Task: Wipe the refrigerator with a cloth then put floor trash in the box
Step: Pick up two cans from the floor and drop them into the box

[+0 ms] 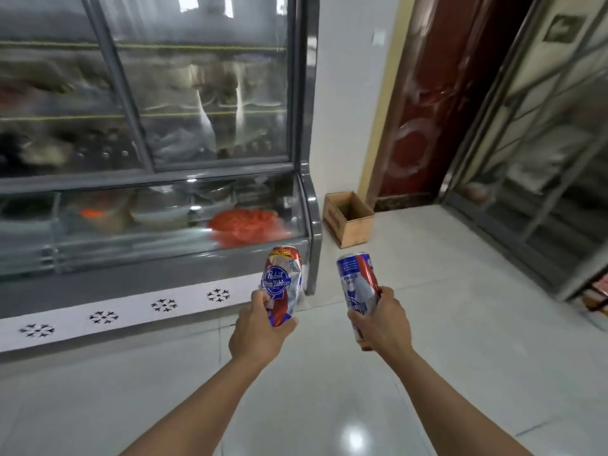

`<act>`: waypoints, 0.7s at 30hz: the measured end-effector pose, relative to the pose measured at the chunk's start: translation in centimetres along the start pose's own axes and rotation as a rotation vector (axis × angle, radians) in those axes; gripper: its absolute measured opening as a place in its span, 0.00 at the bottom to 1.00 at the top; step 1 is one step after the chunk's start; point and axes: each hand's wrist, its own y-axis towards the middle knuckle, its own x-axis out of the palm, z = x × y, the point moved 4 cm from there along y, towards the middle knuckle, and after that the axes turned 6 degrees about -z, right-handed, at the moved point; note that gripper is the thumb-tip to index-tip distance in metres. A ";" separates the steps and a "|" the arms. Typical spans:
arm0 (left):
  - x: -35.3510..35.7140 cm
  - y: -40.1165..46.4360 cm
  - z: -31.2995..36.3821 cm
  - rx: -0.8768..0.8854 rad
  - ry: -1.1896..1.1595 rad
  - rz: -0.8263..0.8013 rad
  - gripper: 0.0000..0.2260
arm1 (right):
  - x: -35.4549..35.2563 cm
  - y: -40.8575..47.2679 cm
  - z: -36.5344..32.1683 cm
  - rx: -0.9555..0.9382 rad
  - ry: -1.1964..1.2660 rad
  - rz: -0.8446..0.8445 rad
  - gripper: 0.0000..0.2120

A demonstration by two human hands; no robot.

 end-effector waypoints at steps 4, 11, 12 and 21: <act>2.4 5.9 5.6 0.101 0.044 -0.059 0.22 | -3.9 5.5 1.2 0.082 -0.012 0.096 0.32; 7.7 15.3 14.1 0.187 0.063 -0.141 0.22 | -9.9 15.5 3.6 0.149 0.000 0.192 0.32; 8.5 16.7 15.3 0.198 0.059 -0.142 0.22 | -10.6 17.3 4.0 0.152 0.002 0.197 0.33; 16.5 31.4 27.2 0.183 0.013 -0.130 0.24 | -17.8 37.5 6.6 0.129 -0.005 0.140 0.35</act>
